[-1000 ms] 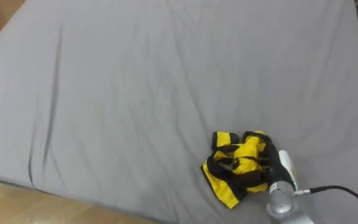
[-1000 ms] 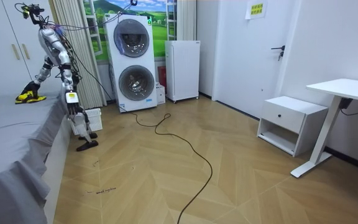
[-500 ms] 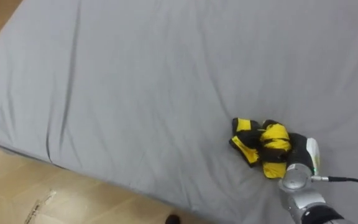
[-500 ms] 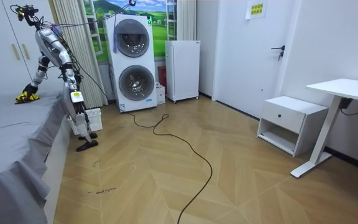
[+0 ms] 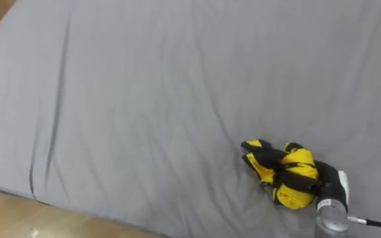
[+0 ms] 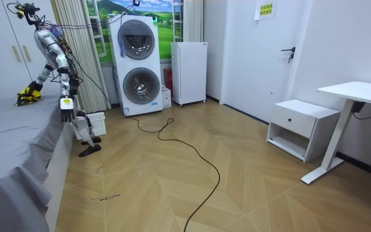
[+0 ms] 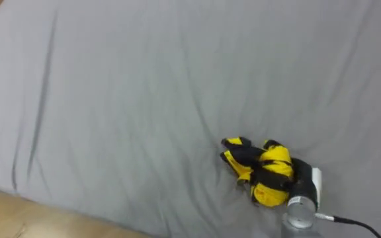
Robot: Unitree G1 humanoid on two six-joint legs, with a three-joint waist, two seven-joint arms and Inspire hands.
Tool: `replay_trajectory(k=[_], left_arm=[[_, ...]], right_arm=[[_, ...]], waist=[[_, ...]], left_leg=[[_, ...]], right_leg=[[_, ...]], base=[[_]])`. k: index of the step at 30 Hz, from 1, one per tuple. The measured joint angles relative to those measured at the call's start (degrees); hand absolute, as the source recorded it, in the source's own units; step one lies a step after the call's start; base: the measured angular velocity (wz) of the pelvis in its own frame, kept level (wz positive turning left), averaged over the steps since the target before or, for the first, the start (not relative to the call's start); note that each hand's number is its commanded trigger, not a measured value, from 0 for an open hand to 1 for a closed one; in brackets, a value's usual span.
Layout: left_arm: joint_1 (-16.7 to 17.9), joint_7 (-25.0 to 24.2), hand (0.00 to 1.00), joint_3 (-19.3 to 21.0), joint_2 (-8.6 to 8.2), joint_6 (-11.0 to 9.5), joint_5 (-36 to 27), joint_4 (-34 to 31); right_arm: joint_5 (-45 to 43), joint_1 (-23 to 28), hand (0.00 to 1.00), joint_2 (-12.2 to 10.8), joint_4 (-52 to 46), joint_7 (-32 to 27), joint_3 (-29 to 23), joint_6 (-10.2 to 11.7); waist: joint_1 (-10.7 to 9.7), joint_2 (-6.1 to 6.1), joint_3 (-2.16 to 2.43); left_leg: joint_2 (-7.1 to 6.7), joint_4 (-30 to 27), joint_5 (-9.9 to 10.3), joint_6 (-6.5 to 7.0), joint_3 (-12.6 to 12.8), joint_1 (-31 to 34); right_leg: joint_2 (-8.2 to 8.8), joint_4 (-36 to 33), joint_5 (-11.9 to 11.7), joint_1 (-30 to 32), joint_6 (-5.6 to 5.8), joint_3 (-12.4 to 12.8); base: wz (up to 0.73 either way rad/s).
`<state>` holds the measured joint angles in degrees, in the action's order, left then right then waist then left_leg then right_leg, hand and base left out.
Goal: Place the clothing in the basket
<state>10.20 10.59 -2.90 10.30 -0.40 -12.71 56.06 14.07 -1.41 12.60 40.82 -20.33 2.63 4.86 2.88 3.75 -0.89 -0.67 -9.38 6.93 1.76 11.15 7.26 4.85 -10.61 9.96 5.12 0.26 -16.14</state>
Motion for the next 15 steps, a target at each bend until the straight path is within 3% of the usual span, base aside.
replay_trajectory(k=[4, 7, 9, 12, 15], left_arm=[[1.5, 0.0, 0.00, 3.4, -0.27, 0.8, 1.3, 0.2], [4.7, 0.0, 0.00, 5.1, -0.08, 1.2, 3.9, 0.1], [5.8, 0.0, 0.00, 6.0, -0.08, 3.0, 4.0, 0.2], [6.3, 0.2, 0.00, 6.6, 0.18, 5.6, 4.5, 0.3], [6.3, 0.2, 0.00, 6.8, 0.18, 7.0, 4.6, 0.7]], right_arm=[[-1.4, 4.1, 1.00, 0.8, -6.3, 0.2, -4.1, 0.0], [-1.4, 6.9, 1.00, 1.1, -11.1, -0.2, -8.5, -1.1], [-1.4, 7.9, 1.00, 1.3, -14.5, -0.2, -11.1, -1.4], [-2.1, 9.4, 1.00, 1.5, -16.7, -0.2, -11.4, -1.4], [-3.0, 11.0, 1.00, 1.4, -16.7, -0.1, -11.4, -2.2]], waist=[[-2.9, 0.07, 0.35], [-5.8, 0.11, 0.42], [-6.9, -0.12, 0.39], [-8.5, -0.04, 0.37], [-8.9, -0.43, 0.18]], left_leg=[[1.22, 0.2, 2.4, -0.39, 2.3, -4.9], [2.22, 0.5, 3.7, -0.61, 5.4, -7.5], [2.68, 1.4, 4.3, -0.86, 7.8, -9.5], [3.01, 1.3, 4.4, -1.03, 9.4, -10.6], [3.18, 1.3, 4.4, -1.08, 11.1, -11.4]], right_leg=[[-1.09, 0.0, 0.0, -2.7, 0.04, 4.0], [-2.37, -0.3, 0.0, -3.0, -0.04, 6.6], [-3.03, -1.2, -0.1, -2.9, -0.17, 8.9], [-3.55, -1.3, -0.3, -2.9, -0.44, 11.4], [-4.08, -2.0, -0.4, -2.6, -0.44, 13.1]], base=[[-0.74], [-0.59], [-0.65], [-0.39], [-0.27]])
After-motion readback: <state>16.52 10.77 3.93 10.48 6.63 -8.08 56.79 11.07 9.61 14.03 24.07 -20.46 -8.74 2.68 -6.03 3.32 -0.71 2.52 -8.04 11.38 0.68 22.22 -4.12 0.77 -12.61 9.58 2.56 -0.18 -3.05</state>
